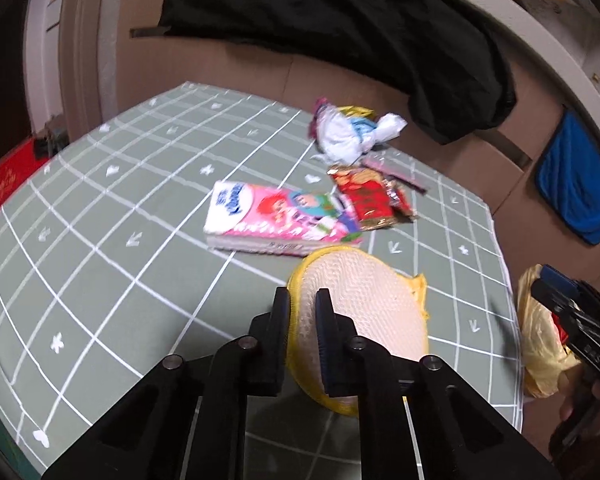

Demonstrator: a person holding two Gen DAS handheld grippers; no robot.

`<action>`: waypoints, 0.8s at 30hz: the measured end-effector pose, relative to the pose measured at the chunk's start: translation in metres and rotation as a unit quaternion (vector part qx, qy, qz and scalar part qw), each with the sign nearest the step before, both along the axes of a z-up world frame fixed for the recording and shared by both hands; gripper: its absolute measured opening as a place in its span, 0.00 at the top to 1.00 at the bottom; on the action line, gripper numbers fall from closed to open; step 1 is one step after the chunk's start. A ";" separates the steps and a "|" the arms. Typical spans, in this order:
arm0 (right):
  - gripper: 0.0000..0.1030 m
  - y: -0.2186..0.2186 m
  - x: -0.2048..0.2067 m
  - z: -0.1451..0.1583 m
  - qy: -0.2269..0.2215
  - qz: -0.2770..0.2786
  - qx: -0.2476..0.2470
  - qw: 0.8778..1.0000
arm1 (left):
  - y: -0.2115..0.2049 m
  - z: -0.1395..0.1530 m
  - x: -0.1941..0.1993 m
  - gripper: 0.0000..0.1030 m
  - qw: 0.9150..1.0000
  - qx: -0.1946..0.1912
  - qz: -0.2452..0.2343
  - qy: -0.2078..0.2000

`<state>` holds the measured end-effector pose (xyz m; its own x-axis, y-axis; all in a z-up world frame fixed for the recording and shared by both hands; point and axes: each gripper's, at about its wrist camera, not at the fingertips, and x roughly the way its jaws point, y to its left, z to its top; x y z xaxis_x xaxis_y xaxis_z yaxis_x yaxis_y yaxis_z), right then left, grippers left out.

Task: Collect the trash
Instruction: 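Grasp the mesh pad with the left gripper while the right gripper grasps the red snack wrapper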

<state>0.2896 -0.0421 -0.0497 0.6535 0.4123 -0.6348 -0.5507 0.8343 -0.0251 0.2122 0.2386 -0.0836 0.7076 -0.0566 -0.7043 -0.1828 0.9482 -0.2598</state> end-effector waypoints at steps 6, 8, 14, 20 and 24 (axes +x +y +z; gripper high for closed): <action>0.58 0.030 0.032 -0.003 0.064 0.041 0.026 0.997 | 0.006 0.015 -0.002 0.89 1.000 0.004 -0.005 -0.025; 0.58 0.050 0.043 -0.003 0.072 0.057 0.023 0.995 | 0.011 0.017 -0.003 0.89 1.000 -0.004 -0.004 -0.029; 0.58 0.111 0.085 -0.010 0.089 0.091 0.008 0.992 | 0.021 0.020 -0.009 0.89 0.999 -0.014 -0.002 -0.043; 0.58 0.151 0.125 -0.034 0.105 0.074 -0.010 0.992 | 0.031 0.016 -0.012 0.89 0.999 -0.029 -0.004 -0.043; 0.77 0.156 0.129 -0.041 0.113 0.081 -0.014 0.990 | 0.034 0.013 -0.011 0.89 0.998 -0.046 -0.012 -0.042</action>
<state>0.4183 0.1142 -0.0909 0.4204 0.4803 -0.7698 -0.6714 0.7353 0.0921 0.2009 0.2723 -0.0710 0.7614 -0.1358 -0.6340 -0.1341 0.9237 -0.3589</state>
